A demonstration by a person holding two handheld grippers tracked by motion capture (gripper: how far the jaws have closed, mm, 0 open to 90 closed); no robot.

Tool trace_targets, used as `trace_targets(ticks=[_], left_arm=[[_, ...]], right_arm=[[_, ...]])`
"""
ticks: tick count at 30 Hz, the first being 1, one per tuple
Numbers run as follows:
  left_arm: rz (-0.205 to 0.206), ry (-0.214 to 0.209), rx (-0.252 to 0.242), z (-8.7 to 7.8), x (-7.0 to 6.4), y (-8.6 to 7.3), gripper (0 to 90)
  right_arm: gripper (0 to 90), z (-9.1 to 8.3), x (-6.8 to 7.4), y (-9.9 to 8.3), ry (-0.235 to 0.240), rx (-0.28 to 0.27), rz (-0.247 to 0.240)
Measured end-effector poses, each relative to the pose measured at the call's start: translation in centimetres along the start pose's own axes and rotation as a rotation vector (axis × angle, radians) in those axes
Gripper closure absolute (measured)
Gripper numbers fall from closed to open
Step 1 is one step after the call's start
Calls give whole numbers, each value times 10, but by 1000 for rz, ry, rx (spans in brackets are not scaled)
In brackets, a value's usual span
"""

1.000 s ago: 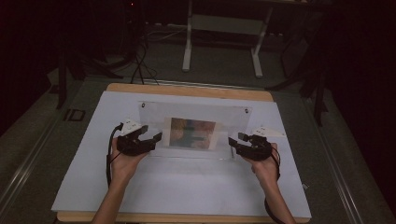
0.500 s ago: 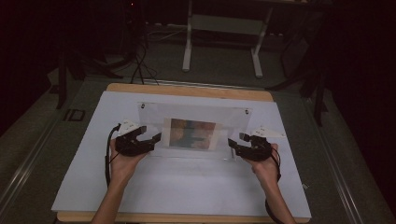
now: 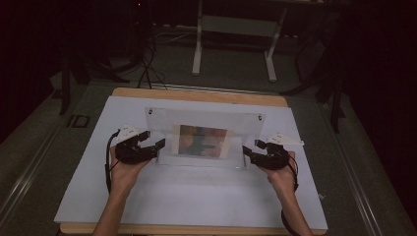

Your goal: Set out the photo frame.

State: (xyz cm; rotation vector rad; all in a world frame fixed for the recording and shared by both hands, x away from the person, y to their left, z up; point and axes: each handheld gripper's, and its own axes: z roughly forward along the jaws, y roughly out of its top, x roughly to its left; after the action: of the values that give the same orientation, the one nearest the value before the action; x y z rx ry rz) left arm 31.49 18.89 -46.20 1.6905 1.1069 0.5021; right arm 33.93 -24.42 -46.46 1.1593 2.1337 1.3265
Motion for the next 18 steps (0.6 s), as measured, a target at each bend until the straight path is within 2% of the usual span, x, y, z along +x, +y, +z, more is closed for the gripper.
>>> trace_targets(ticks=[18], left_arm=[[8, -4, -19, -12, 2, 6, 325]], right_arm=[[391, -8, -4, 2, 3, -20, 5]])
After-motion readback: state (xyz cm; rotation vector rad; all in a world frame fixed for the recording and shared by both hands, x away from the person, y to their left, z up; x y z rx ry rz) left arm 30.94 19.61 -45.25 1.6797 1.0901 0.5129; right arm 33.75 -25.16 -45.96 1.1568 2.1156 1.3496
